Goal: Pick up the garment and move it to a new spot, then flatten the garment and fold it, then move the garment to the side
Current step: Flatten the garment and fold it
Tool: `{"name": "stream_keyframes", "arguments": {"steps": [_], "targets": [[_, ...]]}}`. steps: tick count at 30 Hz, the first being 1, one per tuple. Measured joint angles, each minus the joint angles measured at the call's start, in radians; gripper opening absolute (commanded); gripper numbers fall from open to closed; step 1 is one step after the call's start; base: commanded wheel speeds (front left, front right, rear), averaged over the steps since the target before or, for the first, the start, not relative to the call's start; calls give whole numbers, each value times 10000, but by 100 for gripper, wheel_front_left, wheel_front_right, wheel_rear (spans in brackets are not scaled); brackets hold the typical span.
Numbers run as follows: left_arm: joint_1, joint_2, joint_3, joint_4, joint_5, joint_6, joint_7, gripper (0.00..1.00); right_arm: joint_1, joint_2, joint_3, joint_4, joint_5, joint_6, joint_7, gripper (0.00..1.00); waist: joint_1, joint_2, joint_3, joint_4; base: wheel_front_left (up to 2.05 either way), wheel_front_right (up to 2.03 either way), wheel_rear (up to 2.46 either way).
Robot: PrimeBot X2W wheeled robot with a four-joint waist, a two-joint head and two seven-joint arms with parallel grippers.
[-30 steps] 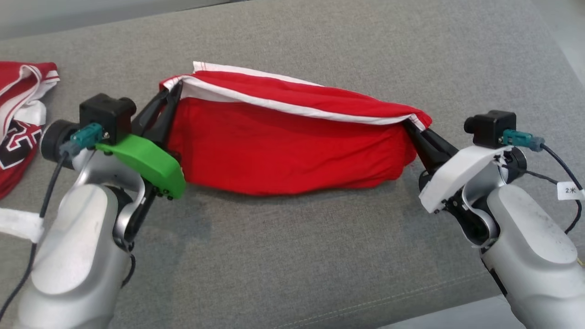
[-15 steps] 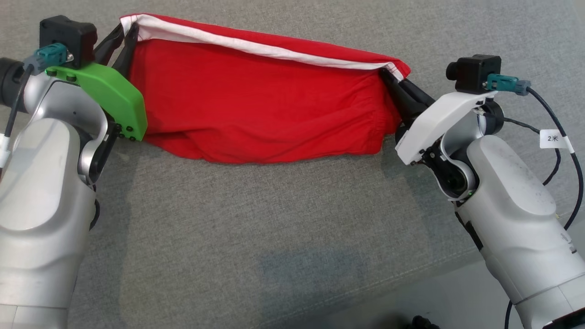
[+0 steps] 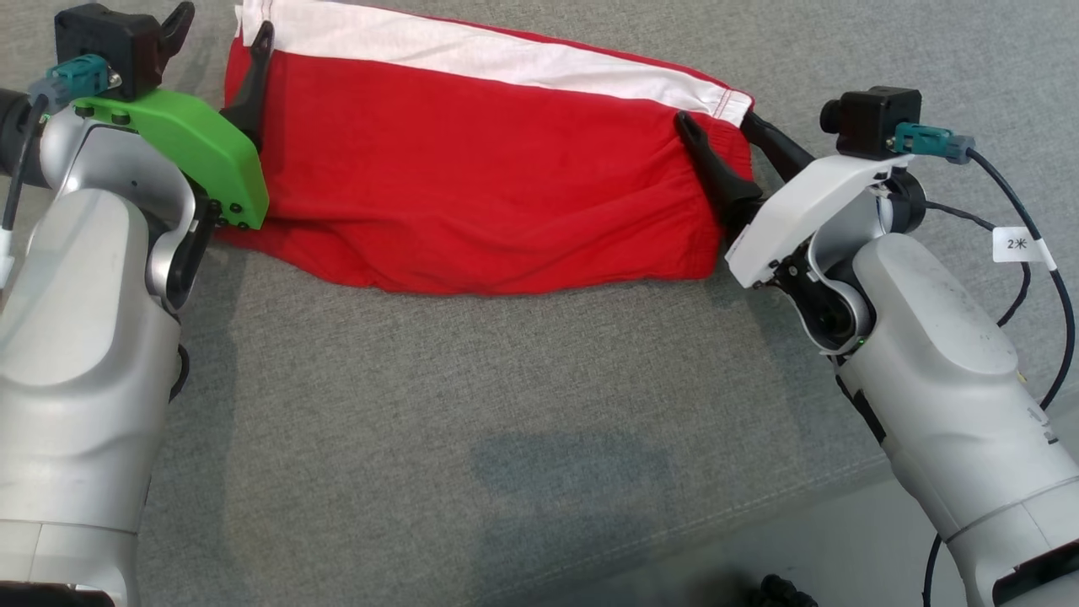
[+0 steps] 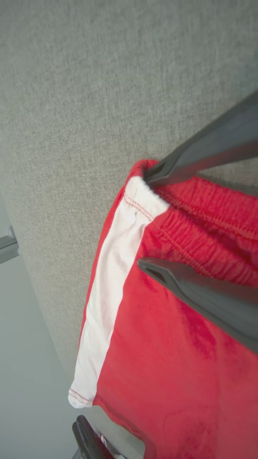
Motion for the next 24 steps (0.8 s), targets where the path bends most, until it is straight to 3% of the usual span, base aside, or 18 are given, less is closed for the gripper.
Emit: {"name": "stream_keyframes", "arguments": {"steps": [12, 24], "targets": [[649, -658, 21, 884, -424, -56, -1039, 100, 631, -853, -163, 510, 270, 0, -1035, 100, 0, 0, -806, 371, 0, 0, 0], [1859, -1321, 594, 2167, -1601, -35, -704, 100, 1375, -771, 100, 443, 512, 0, -1496, 100, -1, 0, -1949, 619, 0, 0, 0]]}}
